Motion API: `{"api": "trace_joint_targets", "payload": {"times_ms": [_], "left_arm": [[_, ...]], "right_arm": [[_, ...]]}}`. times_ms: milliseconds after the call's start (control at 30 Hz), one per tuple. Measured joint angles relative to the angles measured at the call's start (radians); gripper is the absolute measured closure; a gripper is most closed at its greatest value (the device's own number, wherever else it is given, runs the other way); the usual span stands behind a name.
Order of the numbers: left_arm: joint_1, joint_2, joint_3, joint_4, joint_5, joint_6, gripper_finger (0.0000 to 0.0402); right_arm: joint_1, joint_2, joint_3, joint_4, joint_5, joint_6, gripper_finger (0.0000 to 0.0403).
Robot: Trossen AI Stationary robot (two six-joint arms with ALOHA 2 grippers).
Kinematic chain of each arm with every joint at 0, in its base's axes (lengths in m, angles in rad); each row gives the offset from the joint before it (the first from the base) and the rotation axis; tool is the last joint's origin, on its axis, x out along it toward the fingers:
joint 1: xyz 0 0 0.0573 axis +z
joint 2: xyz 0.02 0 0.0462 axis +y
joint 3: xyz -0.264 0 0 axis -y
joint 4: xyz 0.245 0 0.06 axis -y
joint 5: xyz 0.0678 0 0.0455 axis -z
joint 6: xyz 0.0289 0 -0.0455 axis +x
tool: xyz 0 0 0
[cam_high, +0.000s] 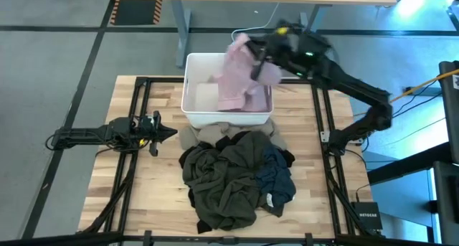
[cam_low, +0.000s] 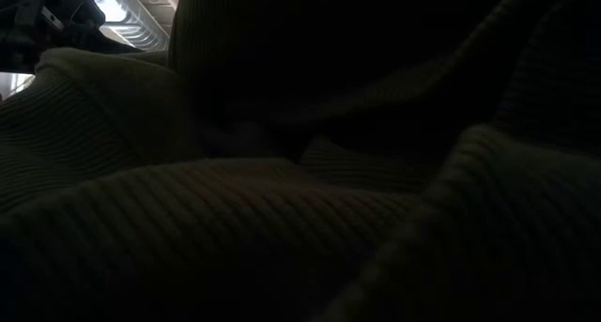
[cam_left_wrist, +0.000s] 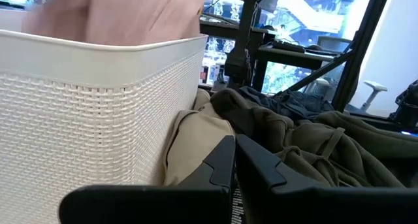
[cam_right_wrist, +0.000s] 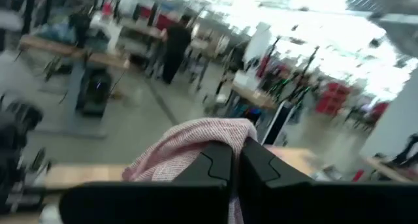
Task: Sort clothes
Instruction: Put the pink polo shirt into the white bin
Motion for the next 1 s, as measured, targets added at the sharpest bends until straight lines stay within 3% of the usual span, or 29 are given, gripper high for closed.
{"api": "trace_joint_targets", "payload": {"times_ms": [133, 300, 433, 500, 733, 933, 1000], "left_arm": [[0.000, 0.000, 0.000, 0.000, 0.000, 0.000, 0.0394], [0.000, 0.000, 0.000, 0.000, 0.000, 0.000, 0.0394], [0.000, 0.000, 0.000, 0.000, 0.000, 0.000, 0.0394], [0.000, 0.000, 0.000, 0.000, 0.001, 0.000, 0.0394], [0.000, 0.000, 0.000, 0.000, 0.000, 0.000, 0.0394], [0.000, 0.000, 0.000, 0.000, 0.000, 0.000, 0.0394], [0.000, 0.000, 0.000, 0.000, 0.000, 0.000, 0.0394]], "right_arm": [[0.000, 0.090, 0.042, -0.050, -0.064, -0.023, 0.0395], [0.062, 0.136, 0.150, -0.138, -0.239, -0.155, 0.0395], [0.081, 0.161, 0.231, -0.165, -0.433, -0.157, 0.0395], [0.075, 0.163, 0.248, -0.187, -0.444, -0.144, 0.0394], [0.012, 0.169, 0.247, -0.364, -0.187, -0.104, 0.0382], [-0.036, 0.191, 0.247, -0.532, 0.130, 0.146, 0.0351], [-0.052, 0.200, 0.247, -0.574, 0.191, 0.212, 0.0328]]}}
